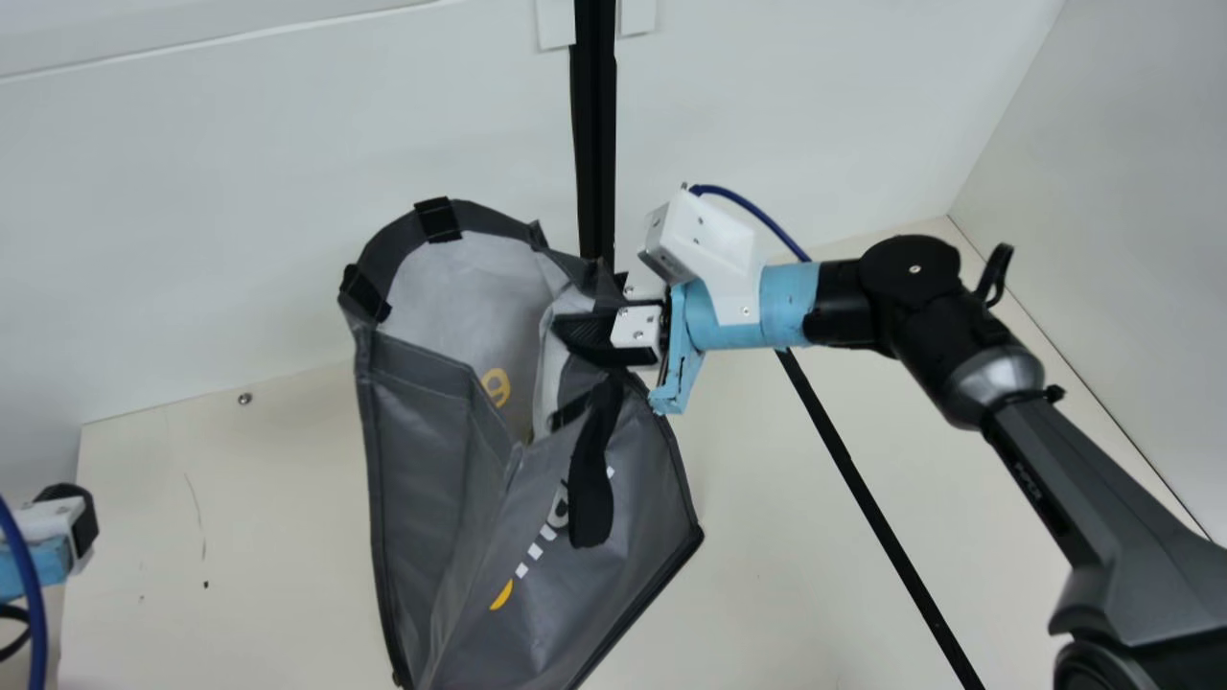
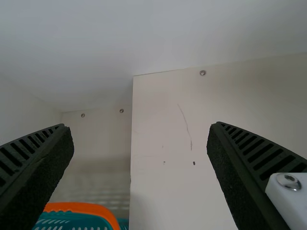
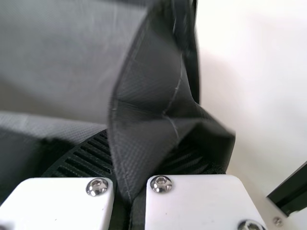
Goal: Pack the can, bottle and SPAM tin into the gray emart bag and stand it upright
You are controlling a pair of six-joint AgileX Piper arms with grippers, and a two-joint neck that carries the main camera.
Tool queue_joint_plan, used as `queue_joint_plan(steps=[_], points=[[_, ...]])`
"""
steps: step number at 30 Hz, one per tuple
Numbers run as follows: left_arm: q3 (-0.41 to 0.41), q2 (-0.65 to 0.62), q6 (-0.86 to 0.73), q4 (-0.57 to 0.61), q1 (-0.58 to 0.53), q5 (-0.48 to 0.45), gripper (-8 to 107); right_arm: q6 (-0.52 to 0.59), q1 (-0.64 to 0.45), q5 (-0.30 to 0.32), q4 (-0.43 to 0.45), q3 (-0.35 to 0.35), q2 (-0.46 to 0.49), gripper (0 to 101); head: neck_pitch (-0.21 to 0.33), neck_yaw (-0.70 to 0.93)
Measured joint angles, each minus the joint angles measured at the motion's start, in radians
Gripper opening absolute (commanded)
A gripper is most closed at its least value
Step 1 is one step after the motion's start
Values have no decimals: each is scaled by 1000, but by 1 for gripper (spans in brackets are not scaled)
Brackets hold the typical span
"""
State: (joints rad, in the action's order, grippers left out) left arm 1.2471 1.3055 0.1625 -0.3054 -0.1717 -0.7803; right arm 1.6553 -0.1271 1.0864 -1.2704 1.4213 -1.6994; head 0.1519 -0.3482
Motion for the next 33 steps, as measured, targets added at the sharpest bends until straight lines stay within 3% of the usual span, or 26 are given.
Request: queue_joint_plan(steps=[25, 33], points=[[0, 0, 0, 0, 0, 0, 90, -69, -206, 16, 96, 162, 44, 0, 0, 0], [0, 0, 0, 0, 0, 0, 90, -97, -262, -12, 175, 194, 45, 0, 0, 2]])
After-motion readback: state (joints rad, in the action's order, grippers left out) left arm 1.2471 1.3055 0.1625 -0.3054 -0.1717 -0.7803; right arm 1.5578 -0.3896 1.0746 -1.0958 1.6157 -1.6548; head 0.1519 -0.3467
